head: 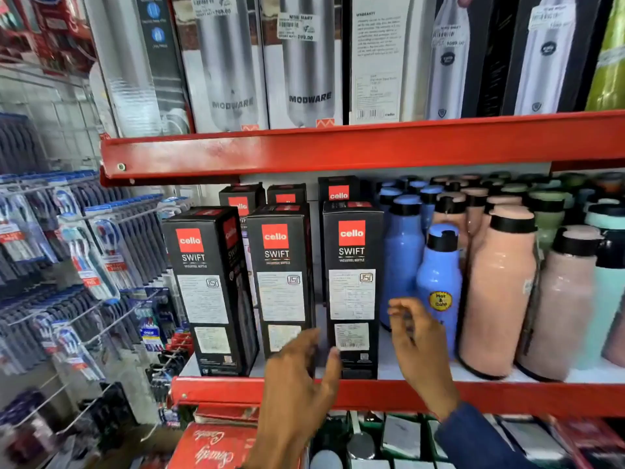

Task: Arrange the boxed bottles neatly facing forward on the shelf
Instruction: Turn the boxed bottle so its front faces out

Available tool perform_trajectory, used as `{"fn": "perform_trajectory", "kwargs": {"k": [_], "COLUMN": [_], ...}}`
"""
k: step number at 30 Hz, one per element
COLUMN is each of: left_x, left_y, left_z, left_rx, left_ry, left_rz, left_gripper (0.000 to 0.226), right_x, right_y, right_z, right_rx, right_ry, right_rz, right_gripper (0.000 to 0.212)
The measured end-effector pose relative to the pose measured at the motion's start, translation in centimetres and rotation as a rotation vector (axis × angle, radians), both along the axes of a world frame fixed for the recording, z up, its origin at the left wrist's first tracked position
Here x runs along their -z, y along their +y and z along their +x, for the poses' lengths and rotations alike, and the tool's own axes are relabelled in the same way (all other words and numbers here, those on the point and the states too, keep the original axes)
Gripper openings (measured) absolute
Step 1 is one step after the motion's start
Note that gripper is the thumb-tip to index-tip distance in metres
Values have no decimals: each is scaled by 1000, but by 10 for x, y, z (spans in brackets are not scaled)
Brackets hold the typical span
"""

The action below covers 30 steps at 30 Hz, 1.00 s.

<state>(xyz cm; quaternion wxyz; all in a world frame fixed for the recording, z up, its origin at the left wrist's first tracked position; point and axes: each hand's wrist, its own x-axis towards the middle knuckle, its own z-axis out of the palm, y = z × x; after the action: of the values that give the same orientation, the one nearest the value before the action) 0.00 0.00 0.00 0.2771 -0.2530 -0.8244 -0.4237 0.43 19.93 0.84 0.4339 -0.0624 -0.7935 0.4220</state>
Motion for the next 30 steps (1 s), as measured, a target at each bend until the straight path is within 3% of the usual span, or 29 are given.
{"fn": "perform_trajectory", "kwargs": {"k": [5,9,13,19,23,30], "left_x": [9,7,14,15,10,15], "left_y": [17,27,40,52,60,61], "left_z": [0,1,-1,-9,-18,-41], "left_rx": [16,24,22,83,162,210], "left_ry": [-152,-201,-207,-275,-270,-224], "left_rz": [-27,-91,-109,-105,-83,25], "left_gripper": [56,67,75,86,90,74], "right_x": [24,26,23,21,24,37], "right_y": [11,15,15,23,19,10], "right_z": [-31,-49,-53,-38,-22,-6], "right_rx": [-93,-343,-462,-439,-274,-128], "right_ry": [-261,-308,-313,-200,-133,-29], "right_rz": [-329,-660,-627,-521,-427,-267], "right_gripper": [21,30,32,34,31,30]}}
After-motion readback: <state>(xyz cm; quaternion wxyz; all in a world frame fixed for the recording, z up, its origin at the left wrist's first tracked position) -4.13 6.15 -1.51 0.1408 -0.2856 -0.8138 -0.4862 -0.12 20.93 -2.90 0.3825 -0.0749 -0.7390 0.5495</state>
